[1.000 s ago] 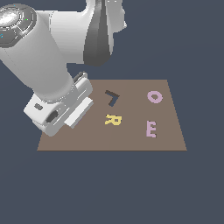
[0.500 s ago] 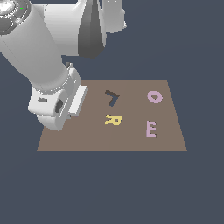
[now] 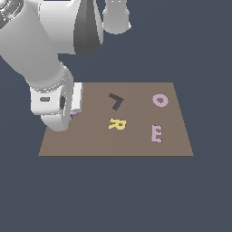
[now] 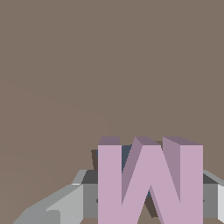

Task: Insert a designated object into the corresponding slot on a board.

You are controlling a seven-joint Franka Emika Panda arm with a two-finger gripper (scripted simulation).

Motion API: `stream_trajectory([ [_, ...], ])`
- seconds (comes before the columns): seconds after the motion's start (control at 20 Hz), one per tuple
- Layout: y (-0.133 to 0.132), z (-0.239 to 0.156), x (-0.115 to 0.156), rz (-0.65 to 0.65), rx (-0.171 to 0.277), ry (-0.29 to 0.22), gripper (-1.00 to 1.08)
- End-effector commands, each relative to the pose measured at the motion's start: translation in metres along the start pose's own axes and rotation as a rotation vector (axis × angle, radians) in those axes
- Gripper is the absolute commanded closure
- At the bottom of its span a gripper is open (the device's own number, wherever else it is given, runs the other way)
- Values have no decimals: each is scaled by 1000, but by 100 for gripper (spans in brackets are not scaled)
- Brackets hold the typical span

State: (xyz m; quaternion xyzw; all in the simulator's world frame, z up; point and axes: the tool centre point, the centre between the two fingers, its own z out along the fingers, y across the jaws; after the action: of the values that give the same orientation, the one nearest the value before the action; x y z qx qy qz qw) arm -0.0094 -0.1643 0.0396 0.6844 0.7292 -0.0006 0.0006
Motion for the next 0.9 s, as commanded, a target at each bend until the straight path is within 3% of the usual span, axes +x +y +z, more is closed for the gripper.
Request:
stream_trajectory([
  [0.0, -2, 0, -3, -46, 0, 0, 108],
  [0.4, -5, -1, -9, -126, 0, 0, 108],
  [0.85, -5, 6, -9, -132, 1, 0, 108],
])
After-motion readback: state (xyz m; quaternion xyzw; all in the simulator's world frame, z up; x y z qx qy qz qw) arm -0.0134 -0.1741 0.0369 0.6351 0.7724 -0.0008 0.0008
